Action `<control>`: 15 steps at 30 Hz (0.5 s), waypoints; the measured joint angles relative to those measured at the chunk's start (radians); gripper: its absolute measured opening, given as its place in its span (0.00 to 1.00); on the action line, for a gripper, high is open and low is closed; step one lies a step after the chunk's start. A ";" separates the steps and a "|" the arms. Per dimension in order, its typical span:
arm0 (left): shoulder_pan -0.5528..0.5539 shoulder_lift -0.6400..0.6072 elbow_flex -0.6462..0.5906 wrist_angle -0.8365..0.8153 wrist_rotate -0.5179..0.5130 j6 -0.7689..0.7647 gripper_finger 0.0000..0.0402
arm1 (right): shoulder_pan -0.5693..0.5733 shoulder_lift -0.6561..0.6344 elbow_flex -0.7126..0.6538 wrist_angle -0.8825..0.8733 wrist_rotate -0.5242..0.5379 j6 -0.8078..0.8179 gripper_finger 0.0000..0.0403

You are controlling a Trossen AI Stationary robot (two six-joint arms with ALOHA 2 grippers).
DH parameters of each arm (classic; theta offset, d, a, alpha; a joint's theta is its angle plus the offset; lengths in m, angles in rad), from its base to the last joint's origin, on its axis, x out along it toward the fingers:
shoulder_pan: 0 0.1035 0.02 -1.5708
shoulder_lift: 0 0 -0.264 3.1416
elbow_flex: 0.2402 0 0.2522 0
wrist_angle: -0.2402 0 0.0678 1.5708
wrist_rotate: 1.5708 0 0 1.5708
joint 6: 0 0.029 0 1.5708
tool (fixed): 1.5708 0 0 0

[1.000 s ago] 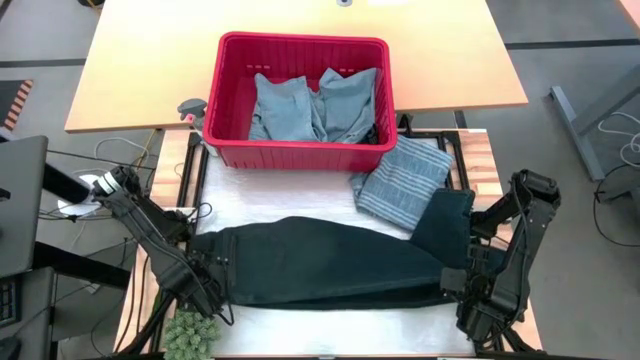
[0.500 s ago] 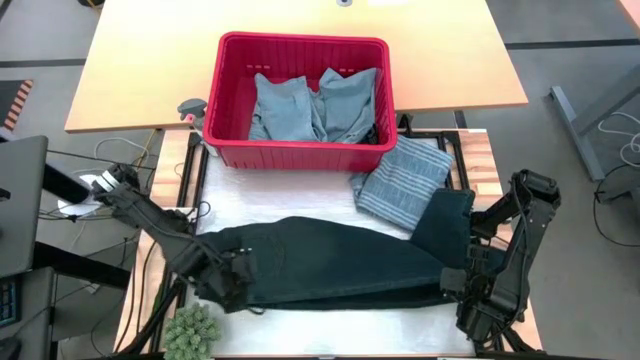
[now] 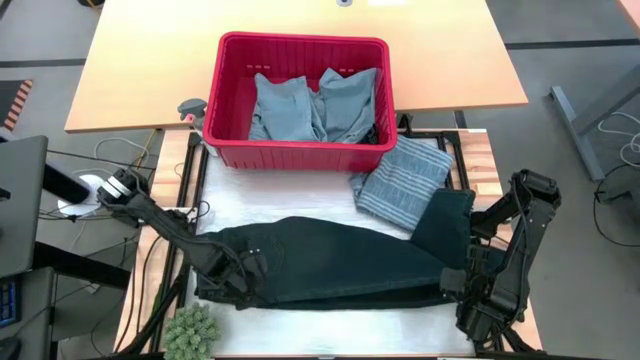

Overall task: Fold Laundry from Bin
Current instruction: Fold the black pants

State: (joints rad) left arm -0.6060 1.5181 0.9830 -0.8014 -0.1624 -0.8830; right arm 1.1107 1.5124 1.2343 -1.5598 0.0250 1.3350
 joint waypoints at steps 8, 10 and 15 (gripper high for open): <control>0.001 0.000 -0.178 0.102 0.133 -0.100 0.00 | -0.004 0.000 0.000 0.013 0.007 -0.008 0.05; 0.001 -0.002 -0.199 0.101 0.154 -0.107 0.00 | -0.012 0.000 0.000 0.040 0.008 -0.025 0.05; 0.000 -0.005 -0.231 0.088 0.203 -0.106 0.00 | -0.047 0.000 0.001 0.148 0.006 -0.099 0.14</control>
State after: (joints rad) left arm -0.6060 1.5130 0.7523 -0.7138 0.0402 -0.9891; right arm 1.0636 1.5124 1.2349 -1.4122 0.0306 1.2363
